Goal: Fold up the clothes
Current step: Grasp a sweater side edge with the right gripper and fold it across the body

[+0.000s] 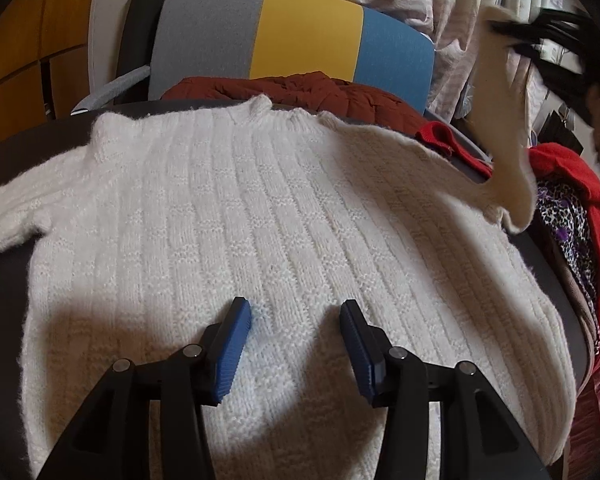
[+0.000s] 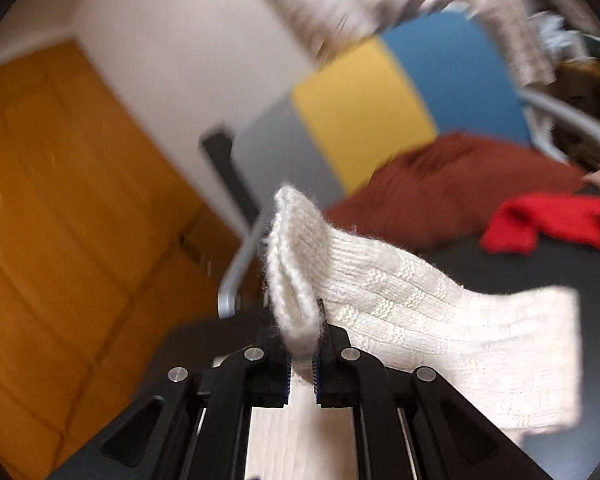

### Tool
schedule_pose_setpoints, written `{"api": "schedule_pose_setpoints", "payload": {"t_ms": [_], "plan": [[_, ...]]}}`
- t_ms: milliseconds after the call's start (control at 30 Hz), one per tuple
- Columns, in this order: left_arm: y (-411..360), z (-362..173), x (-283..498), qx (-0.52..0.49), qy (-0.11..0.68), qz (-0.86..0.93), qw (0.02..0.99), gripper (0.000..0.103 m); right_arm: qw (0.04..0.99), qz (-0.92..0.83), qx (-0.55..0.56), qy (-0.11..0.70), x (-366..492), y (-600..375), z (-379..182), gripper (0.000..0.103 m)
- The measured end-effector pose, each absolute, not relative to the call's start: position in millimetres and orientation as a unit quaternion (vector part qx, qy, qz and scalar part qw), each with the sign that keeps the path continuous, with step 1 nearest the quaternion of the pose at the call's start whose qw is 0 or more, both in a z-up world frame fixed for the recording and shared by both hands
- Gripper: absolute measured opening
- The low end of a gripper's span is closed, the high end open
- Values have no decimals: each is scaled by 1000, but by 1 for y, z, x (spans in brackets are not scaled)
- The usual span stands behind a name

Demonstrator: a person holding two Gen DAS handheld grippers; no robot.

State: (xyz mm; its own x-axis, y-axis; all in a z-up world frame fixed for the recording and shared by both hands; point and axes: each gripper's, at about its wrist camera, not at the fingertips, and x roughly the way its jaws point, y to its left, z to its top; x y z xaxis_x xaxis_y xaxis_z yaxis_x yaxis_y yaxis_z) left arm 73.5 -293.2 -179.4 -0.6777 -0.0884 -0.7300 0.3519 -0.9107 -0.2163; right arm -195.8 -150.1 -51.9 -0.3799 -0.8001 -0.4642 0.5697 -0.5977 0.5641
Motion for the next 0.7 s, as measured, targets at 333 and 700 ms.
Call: {"api": "schedule_pose_setpoints", "payload": {"t_ms": [333,700], "plan": [[-298,-179,78,373,198,-900,113,47,421,-797,420,-107,-151,-155,-111,36],[-353,-156,54,376,317,-867,79,45,296,-863,393,114,-98,-91,-192,39]]}}
